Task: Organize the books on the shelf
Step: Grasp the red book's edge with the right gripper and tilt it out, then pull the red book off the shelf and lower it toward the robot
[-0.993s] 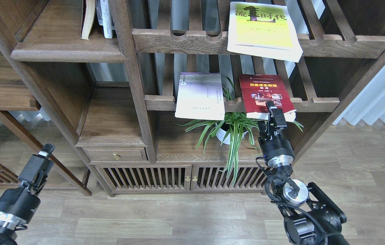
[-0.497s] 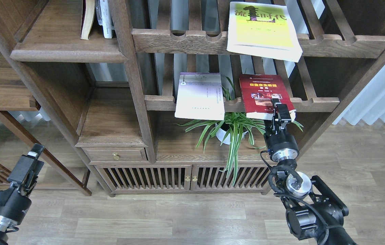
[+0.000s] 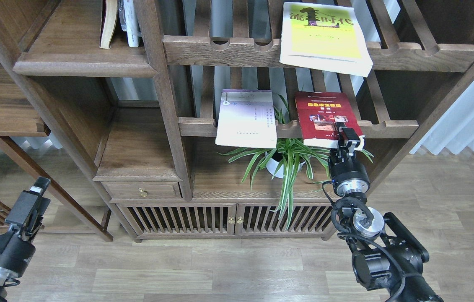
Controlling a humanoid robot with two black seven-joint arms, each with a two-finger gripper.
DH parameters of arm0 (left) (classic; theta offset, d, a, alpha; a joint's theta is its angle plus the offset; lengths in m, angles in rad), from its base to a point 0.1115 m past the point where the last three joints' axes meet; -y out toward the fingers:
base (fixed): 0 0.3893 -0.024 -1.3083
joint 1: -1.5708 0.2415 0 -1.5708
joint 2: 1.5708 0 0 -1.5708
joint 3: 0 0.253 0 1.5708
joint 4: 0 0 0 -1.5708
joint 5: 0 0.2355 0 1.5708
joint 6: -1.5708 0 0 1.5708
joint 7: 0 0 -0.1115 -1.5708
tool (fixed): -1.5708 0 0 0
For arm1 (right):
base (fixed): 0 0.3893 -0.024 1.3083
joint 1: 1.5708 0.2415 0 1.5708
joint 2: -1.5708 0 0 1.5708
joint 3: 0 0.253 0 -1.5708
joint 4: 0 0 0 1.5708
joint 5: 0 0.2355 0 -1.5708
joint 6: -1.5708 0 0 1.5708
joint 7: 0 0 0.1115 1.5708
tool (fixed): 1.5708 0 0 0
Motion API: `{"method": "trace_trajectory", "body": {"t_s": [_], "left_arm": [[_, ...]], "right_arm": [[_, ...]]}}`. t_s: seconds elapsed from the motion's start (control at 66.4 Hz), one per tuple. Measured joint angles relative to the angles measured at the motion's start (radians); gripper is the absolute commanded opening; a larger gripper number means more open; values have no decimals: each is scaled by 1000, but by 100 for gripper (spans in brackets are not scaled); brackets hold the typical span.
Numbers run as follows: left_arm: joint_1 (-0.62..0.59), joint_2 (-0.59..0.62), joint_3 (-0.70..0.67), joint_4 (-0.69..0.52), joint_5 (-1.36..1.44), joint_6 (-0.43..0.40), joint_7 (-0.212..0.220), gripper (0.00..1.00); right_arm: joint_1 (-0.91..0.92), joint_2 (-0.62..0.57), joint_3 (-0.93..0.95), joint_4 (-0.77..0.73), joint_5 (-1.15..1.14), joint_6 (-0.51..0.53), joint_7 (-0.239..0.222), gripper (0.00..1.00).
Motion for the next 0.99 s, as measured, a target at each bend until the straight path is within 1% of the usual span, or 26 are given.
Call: {"method": "trace_trajectory", "body": {"t_s": [0.12, 0.166, 0.181, 0.196, 0.467, 0.723, 0.903, 0.933, 0.993], "left_arm": [[0, 0, -2, 0, 0, 0, 0, 100], [0, 0, -2, 0, 0, 0, 0, 100], [-1, 0, -2, 0, 0, 0, 0, 100], [-1, 0, -2, 0, 0, 0, 0, 100], [-1, -3, -2, 0, 0, 0, 1, 100], [-2, -5, -1, 7, 1, 0, 1, 100], [-3, -8, -1, 19, 1, 0, 0, 100], [-5, -8, -1, 22, 1, 0, 0, 100], [-7, -9, -1, 24, 1, 0, 0, 100]], "right_arm": [[0, 0, -8, 1, 1, 16, 1, 17], [-1, 0, -15, 3, 1, 27, -1, 13], [-1, 0, -16, 3, 1, 30, -3, 8], [-1, 0, -25, 6, 1, 42, -8, 7], [-4, 0, -69, 47, 8, 77, -14, 5], [-54, 0, -71, 213, 60, 78, -14, 5], [-155, 0, -72, 342, 66, 77, -15, 5], [-201, 0, -67, 385, 66, 77, -16, 5], [-223, 0, -59, 402, 66, 77, -16, 5]]}}
